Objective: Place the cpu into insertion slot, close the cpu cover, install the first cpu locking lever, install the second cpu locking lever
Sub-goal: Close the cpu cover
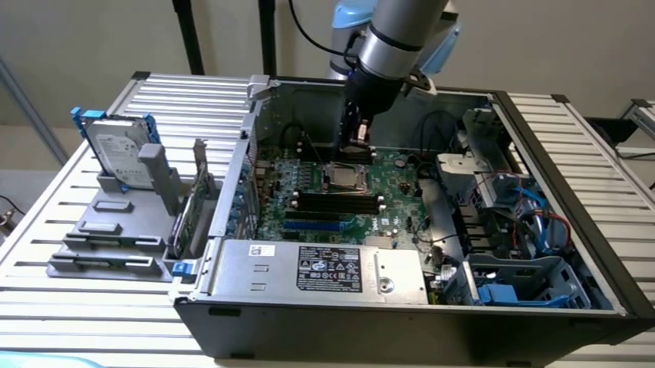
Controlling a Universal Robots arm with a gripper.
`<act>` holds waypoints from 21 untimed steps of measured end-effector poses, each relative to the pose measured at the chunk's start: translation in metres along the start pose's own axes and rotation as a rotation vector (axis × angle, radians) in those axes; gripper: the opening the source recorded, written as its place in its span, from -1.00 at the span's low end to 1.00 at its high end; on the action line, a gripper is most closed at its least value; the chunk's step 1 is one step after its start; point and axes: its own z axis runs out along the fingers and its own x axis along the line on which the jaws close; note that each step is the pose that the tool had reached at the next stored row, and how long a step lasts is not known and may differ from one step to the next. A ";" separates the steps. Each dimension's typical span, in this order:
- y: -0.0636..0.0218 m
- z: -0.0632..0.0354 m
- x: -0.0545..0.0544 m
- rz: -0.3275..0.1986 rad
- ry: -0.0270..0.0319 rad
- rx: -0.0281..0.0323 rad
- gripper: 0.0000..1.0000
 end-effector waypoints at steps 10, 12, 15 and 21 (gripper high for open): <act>0.0019 0.0086 -0.007 0.000 0.0153 0.0651 -0.79; 0.0017 0.0124 -0.008 0.002 0.0156 0.0652 -0.79; 0.0004 0.0183 -0.009 0.005 0.0173 0.0649 -0.79; -0.0016 0.0297 -0.009 0.023 0.0245 0.0639 -0.79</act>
